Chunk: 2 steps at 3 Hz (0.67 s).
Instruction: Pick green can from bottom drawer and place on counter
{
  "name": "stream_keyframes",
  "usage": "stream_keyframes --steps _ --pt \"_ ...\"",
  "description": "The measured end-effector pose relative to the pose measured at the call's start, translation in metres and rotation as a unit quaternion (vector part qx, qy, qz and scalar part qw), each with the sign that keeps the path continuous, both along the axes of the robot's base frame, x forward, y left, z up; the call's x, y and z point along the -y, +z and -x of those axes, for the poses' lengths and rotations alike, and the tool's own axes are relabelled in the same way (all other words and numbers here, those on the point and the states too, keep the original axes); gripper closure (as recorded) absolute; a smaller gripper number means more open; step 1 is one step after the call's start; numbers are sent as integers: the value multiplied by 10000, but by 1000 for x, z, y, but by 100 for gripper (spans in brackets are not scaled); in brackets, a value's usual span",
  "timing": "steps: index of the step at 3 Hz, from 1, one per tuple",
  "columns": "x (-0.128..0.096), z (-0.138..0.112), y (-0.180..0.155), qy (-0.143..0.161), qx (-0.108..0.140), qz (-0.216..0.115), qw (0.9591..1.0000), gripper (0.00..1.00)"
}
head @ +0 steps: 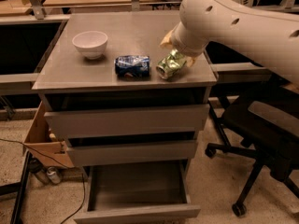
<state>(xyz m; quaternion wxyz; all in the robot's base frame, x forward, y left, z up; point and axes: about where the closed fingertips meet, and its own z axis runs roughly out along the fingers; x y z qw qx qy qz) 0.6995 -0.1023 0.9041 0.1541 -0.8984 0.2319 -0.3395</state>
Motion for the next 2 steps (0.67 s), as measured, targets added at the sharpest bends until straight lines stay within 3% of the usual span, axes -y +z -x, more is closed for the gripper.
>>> stream_keyframes --steps 2 --pt "-1 1 0 -5 -13 -13 10000 0"
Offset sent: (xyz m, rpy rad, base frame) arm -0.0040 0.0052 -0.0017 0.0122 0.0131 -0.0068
